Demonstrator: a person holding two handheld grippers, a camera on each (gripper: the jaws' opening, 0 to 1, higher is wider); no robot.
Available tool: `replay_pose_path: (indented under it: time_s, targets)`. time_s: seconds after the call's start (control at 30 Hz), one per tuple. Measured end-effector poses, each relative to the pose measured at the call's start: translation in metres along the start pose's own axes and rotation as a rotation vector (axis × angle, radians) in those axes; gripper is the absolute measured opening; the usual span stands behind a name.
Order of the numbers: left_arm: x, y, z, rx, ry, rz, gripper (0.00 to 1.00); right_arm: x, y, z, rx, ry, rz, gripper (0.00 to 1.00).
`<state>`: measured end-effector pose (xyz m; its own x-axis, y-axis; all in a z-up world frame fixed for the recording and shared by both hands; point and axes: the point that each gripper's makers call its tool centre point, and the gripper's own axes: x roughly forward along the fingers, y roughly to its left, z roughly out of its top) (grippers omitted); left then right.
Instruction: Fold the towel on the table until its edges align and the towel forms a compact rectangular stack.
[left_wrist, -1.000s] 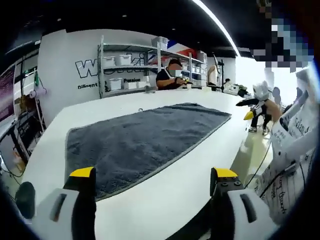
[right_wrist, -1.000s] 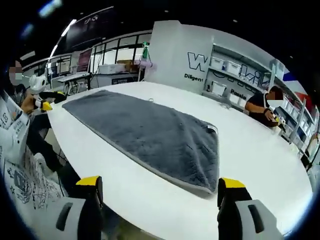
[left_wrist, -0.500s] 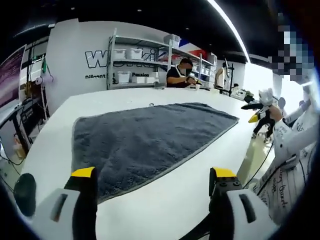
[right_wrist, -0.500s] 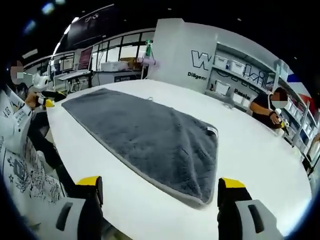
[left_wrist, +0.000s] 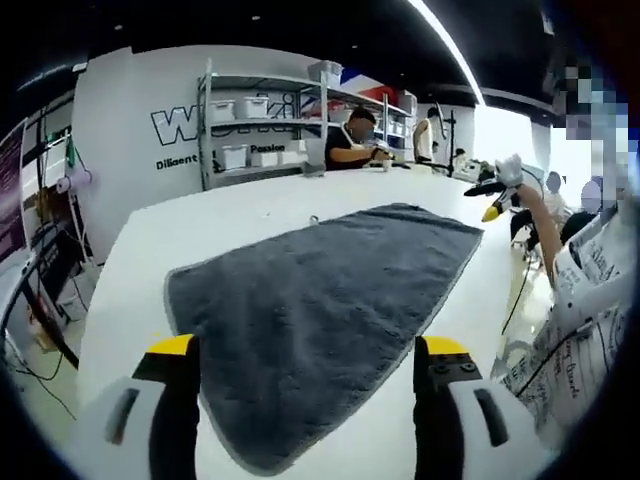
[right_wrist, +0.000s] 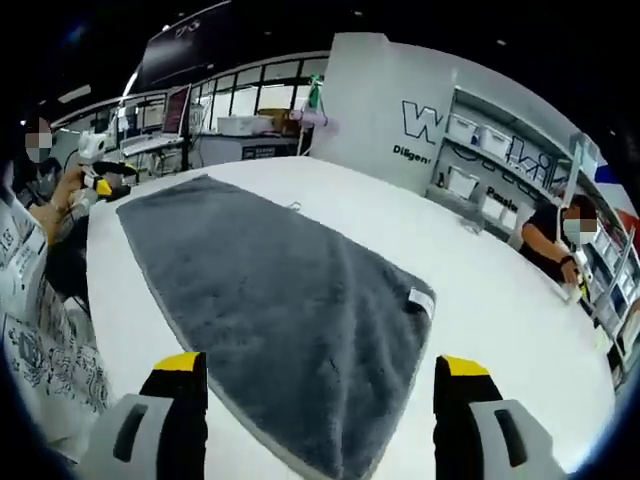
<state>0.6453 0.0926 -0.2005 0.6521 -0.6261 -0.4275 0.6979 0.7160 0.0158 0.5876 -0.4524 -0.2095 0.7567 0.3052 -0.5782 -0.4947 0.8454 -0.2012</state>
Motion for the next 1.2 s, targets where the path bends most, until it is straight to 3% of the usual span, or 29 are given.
replay_pose_path:
  time_s: [0.07, 0.17, 0.27, 0.37, 0.5, 0.57, 0.73, 0.93, 1.03, 1.2]
  targets:
    - [0.005, 0.019, 0.013, 0.010, -0.007, -0.006, 0.88, 0.001, -0.015, 0.020, -0.039, -0.038, 0.001, 0.93]
    - [0.016, 0.040, 0.022, 0.011, 0.011, -0.001, 0.88, 0.004, -0.035, 0.037, -0.052, -0.040, -0.009, 0.92]
    - [0.027, 0.054, 0.025, 0.029, 0.050, -0.038, 0.88, 0.010, -0.054, 0.054, -0.050, -0.055, -0.007, 0.91]
    - [0.041, 0.070, 0.031, 0.006, 0.047, -0.057, 0.84, 0.024, -0.068, 0.066, -0.046, -0.068, 0.002, 0.91]
    - [0.062, 0.102, 0.036, -0.005, 0.052, -0.012, 0.79, 0.042, -0.086, 0.065, -0.067, -0.026, -0.010, 0.90]
    - [0.072, 0.118, 0.028, 0.014, 0.109, 0.010, 0.77, 0.051, -0.096, 0.066, -0.064, -0.021, -0.016, 0.89]
    - [0.095, 0.150, 0.025, -0.016, 0.134, 0.033, 0.73, 0.071, -0.116, 0.068, -0.046, -0.054, -0.008, 0.86]
    - [0.118, 0.170, 0.027, -0.083, 0.090, 0.045, 0.63, 0.092, -0.149, 0.058, -0.057, -0.038, -0.032, 0.82]
    - [0.128, 0.182, 0.021, -0.028, 0.140, 0.074, 0.62, 0.100, -0.159, 0.049, -0.036, -0.009, -0.025, 0.82]
    - [0.143, 0.188, 0.012, -0.012, 0.188, 0.068, 0.61, 0.109, -0.165, 0.042, -0.009, -0.003, -0.026, 0.82]
